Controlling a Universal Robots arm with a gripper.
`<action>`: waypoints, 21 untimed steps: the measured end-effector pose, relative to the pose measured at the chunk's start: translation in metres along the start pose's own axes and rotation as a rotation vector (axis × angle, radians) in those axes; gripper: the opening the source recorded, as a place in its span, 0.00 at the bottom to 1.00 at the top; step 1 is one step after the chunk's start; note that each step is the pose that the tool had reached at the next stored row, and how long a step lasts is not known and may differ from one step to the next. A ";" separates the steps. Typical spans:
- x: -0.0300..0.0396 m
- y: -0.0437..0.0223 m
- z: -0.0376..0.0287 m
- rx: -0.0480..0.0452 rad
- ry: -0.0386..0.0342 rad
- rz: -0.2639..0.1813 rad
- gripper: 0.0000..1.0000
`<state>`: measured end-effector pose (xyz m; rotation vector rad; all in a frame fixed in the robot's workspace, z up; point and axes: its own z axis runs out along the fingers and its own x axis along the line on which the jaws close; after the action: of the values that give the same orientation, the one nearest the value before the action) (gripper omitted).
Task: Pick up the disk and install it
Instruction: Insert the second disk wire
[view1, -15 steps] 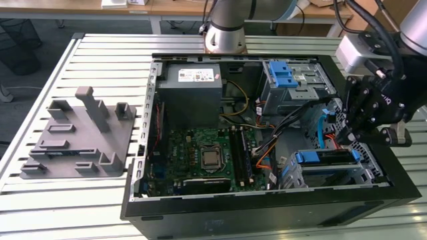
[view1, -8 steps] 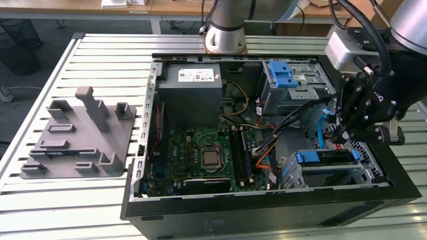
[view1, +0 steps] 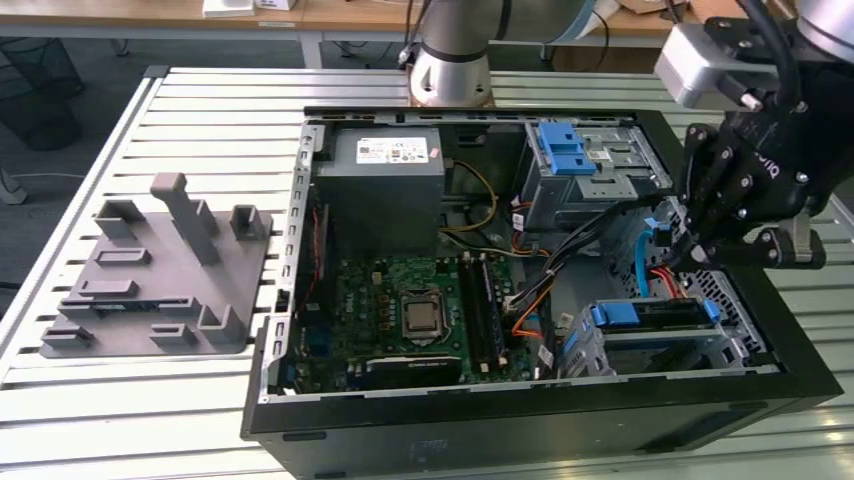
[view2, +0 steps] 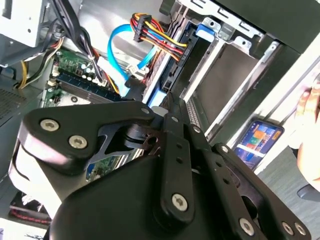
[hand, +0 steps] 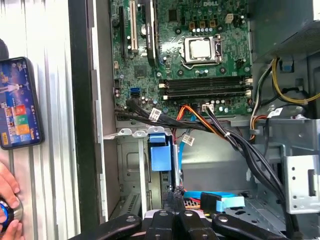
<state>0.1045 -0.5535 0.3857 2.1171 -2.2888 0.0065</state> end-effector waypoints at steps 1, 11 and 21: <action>-0.0006 0.0002 -0.0029 0.0001 0.0000 0.000 0.11; -0.0123 0.0025 -0.0138 0.0033 0.0179 0.000 0.11; -0.0294 0.0066 -0.0136 0.0065 0.0455 0.003 0.11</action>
<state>0.1003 -0.5235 0.3988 2.0943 -2.2696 0.0617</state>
